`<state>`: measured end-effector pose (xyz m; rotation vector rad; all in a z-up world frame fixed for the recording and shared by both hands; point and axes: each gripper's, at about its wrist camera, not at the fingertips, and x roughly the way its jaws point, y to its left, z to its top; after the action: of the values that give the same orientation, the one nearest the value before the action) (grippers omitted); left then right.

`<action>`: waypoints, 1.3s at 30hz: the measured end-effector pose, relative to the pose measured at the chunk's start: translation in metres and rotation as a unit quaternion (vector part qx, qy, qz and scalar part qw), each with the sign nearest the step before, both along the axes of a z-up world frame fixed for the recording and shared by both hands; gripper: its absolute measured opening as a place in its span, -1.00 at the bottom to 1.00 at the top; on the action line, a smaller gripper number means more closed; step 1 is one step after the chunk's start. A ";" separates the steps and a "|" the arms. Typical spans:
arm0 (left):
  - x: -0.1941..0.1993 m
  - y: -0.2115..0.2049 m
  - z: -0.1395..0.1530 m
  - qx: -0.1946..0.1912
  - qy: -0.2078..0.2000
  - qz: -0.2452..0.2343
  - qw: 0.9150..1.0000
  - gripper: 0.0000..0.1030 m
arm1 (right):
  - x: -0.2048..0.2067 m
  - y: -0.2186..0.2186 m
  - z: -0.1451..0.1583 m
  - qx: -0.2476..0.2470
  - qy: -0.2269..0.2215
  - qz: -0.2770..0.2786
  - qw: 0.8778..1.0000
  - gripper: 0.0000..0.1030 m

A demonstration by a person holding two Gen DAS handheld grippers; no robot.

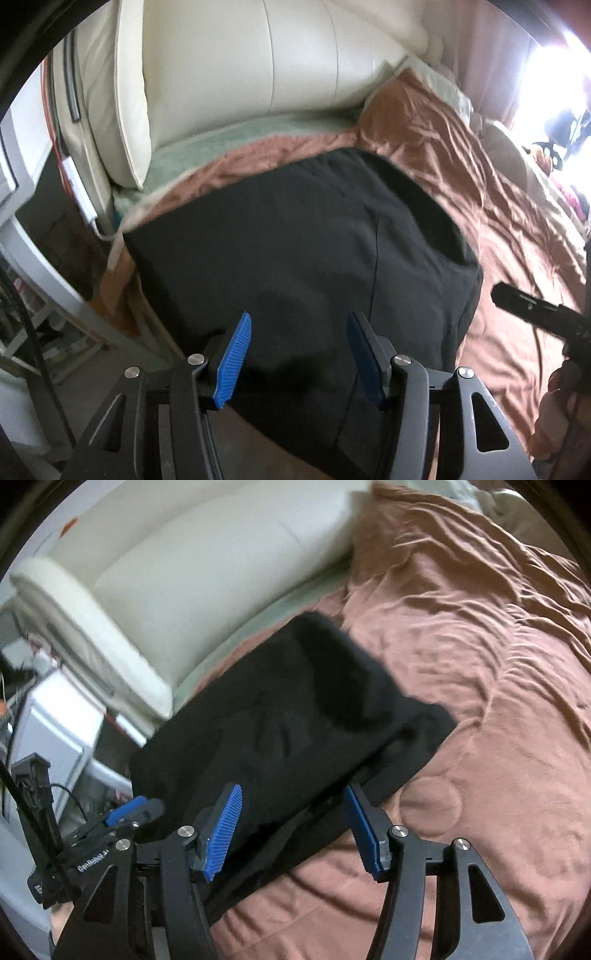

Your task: Fold large clothes

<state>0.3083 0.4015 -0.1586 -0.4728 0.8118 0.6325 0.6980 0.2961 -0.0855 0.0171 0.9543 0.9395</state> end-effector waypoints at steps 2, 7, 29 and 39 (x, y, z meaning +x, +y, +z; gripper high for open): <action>-0.002 -0.007 -0.010 -0.003 0.012 0.000 1.000 0.10 | -0.004 0.003 -0.007 -0.015 0.004 0.006 1.000 0.08; -0.014 -0.026 -0.014 0.000 0.017 -0.001 1.000 0.16 | -0.007 -0.009 -0.022 -0.037 0.010 -0.001 0.999 0.08; -0.078 -0.128 0.066 0.014 -0.065 -0.069 0.995 0.82 | -0.135 -0.179 0.079 -0.030 -0.096 -0.092 0.991 0.57; -0.111 -0.180 0.103 0.041 -0.108 -0.115 0.987 0.99 | -0.226 -0.252 0.121 -0.032 -0.172 -0.137 0.975 1.00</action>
<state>0.1975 0.2217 -0.0552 -0.3590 0.6216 0.3903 0.4723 0.0445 0.0352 -0.0661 0.6393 0.6291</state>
